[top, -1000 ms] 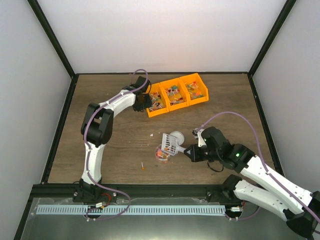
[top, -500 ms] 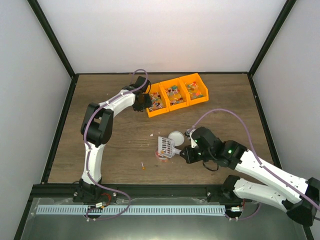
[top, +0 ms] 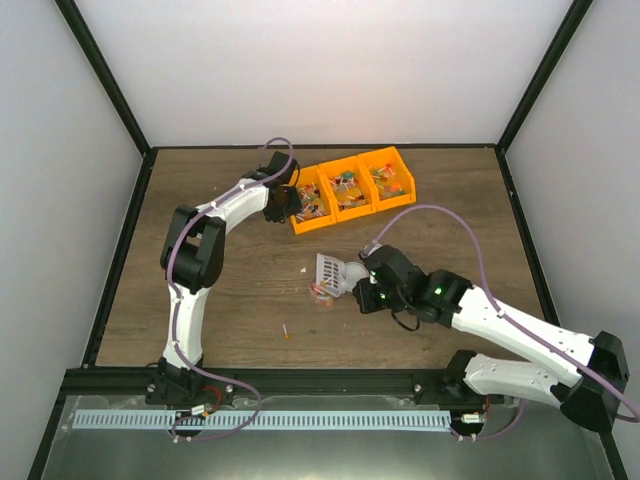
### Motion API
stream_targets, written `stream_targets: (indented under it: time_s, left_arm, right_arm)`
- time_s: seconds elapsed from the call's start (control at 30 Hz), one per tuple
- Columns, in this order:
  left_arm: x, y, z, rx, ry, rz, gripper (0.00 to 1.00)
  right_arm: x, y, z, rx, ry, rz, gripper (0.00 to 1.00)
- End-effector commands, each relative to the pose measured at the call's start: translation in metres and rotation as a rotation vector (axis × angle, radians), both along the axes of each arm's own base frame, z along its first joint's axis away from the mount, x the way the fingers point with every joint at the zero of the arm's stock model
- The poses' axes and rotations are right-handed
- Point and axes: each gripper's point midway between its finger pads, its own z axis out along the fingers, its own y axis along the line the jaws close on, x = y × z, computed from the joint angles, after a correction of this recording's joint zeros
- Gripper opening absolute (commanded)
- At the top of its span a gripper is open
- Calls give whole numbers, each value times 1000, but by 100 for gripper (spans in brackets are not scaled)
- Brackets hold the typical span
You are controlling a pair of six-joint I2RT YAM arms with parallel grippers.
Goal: Pack the candies
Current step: Place the fake candies in the packing bottle.
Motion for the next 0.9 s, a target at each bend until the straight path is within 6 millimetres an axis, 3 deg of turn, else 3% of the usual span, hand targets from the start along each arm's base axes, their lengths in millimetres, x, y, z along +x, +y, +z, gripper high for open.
stream_targets:
  time_s: [0.0,0.23,0.4,0.7,0.87]
  left_arm:
    - [0,10,13,6,-18,20,36]
    - [1,11,18,0,-26,20,36]
    - [0,11,18,1,-26,21,36]
    - [4,10,22,-12,-37,22,36]
    - [5,11,29,-23,-48,24,36]
  right_arm:
    - [15,-4,-7,-90,-48,-33,1]
    - [36,-1,-1,-171,-111,-50,1]
    - [45,-1,14,-201,-148,-56,1]
    - [48,-5,35,-239,-184,-59,1]
    - [54,0,68,-90,-207,-123,1]
